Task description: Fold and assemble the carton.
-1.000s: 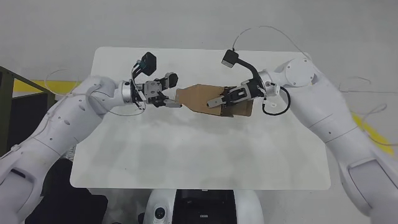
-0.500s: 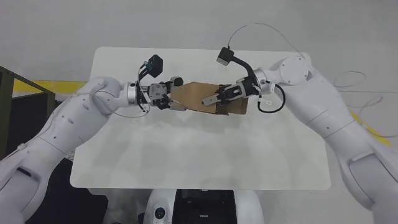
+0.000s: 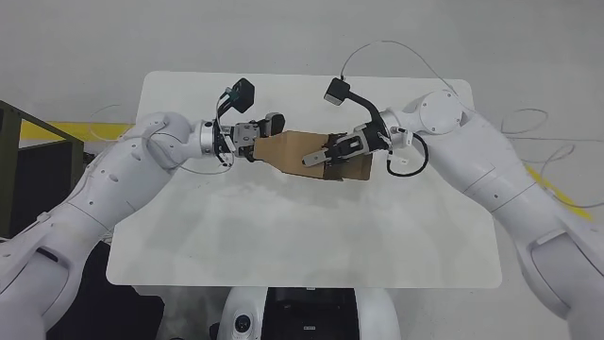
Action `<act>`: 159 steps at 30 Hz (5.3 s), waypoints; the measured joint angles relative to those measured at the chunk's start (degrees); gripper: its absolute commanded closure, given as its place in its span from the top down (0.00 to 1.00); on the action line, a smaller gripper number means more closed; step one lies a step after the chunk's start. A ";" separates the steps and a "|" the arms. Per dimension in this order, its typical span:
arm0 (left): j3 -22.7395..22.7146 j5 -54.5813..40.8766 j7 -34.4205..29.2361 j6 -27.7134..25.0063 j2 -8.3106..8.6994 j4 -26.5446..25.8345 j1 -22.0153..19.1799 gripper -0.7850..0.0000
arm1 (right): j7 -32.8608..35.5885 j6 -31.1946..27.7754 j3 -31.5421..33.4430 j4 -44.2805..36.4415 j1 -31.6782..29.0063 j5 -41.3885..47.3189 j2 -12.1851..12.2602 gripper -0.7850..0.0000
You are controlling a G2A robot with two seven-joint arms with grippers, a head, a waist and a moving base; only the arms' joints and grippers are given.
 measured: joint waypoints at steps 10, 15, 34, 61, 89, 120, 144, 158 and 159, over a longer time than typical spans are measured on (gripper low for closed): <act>-0.78 0.75 -1.05 0.00 -0.87 -0.52 0.29 1.00 | -0.85 -0.86 -1.16 -0.06 0.37 0.88 0.33 0.00; -1.58 1.06 -1.58 0.00 -0.93 -1.11 0.81 1.00 | -1.16 -1.16 -1.62 -0.16 0.52 1.18 0.49 0.00; -10.83 -2.75 -1.48 0.00 2.29 0.07 5.41 1.00 | -1.20 -1.20 -0.42 -0.96 -1.08 2.75 2.67 0.00; -9.04 -3.76 -6.17 0.00 -0.50 -2.99 5.08 1.00 | -3.56 -3.56 -4.82 -7.60 0.46 0.28 4.62 0.00; -18.31 -4.50 -5.35 0.00 1.28 -3.42 8.15 1.00 | -6.66 -6.65 -7.86 -3.25 1.38 2.97 6.30 0.00; -21.36 3.47 -10.65 13.89 0.89 -12.39 10.10 1.00 | -5.07 -5.05 -5.92 2.79 1.29 2.52 2.83 0.00; -20.86 -3.48 -14.20 10.78 -0.41 -6.81 10.95 1.00 | -3.86 -3.84 -2.66 -1.05 -0.50 2.63 2.98 0.00; -18.27 -4.63 -16.46 9.71 -1.89 -5.36 9.65 1.00 | -3.61 -3.59 -1.39 -2.42 -1.45 3.10 2.91 0.00; -18.00 -4.67 -16.73 9.65 -2.03 -5.22 9.51 1.00 | -3.49 -3.47 -1.27 -2.63 -1.56 3.30 2.91 0.00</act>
